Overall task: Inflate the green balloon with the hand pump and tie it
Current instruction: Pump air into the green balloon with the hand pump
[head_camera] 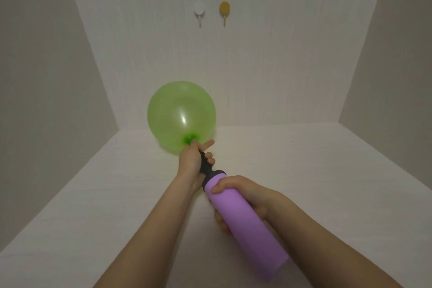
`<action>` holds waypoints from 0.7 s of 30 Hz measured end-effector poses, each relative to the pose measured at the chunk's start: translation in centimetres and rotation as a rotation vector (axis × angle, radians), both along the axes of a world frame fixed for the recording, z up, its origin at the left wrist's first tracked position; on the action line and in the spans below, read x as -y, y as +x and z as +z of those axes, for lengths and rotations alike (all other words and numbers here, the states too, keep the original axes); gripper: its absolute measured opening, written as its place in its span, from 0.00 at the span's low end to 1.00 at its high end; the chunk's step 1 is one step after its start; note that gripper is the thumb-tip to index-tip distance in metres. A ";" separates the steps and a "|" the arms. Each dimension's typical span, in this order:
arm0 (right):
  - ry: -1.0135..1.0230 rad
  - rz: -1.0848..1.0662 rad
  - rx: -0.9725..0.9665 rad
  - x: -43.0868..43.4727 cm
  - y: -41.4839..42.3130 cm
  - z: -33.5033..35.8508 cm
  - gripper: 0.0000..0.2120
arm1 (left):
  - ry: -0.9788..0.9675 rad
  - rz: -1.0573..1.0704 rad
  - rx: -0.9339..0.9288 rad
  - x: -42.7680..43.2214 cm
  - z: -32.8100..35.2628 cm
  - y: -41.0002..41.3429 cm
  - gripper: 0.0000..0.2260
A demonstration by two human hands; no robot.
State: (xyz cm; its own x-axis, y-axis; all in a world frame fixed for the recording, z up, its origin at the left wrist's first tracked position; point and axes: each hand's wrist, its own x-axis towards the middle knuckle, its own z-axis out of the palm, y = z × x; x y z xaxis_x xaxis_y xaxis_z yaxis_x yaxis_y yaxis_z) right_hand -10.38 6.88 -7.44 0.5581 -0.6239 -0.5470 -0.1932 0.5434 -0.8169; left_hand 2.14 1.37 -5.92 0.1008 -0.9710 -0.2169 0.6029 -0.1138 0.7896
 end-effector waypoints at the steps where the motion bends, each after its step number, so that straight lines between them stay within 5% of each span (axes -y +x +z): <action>1: 0.004 -0.013 0.003 0.0 0.0 0.1 0.17 | 0.006 -0.006 -0.002 0.1 0.0 -0.1 0.15; 6: 0.027 -0.154 0.051 -0.2 -0.4 0.5 0.17 | 0.078 0.042 0.003 1.1 0.0 -0.9 0.14; 11: -0.103 -0.273 0.107 0.6 0.2 -0.1 0.24 | 0.102 0.121 0.217 2.4 0.1 -0.7 0.16; 18: -0.186 -0.219 -0.036 0.3 1.6 0.0 0.26 | 0.158 0.036 0.241 2.6 -1.4 -0.9 0.16; 21: -0.144 -0.168 -0.027 0.0 1.4 0.2 0.17 | 0.139 0.054 0.186 3.1 -1.0 0.2 0.14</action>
State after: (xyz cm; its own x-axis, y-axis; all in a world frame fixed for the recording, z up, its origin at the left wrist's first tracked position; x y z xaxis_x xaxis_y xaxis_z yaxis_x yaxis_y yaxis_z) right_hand -8.98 6.85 -7.26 0.4262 -0.7798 -0.4585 -0.1326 0.4475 -0.8844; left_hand 2.37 -1.75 -6.92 0.2021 -0.9254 -0.3207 0.4567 -0.2007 0.8667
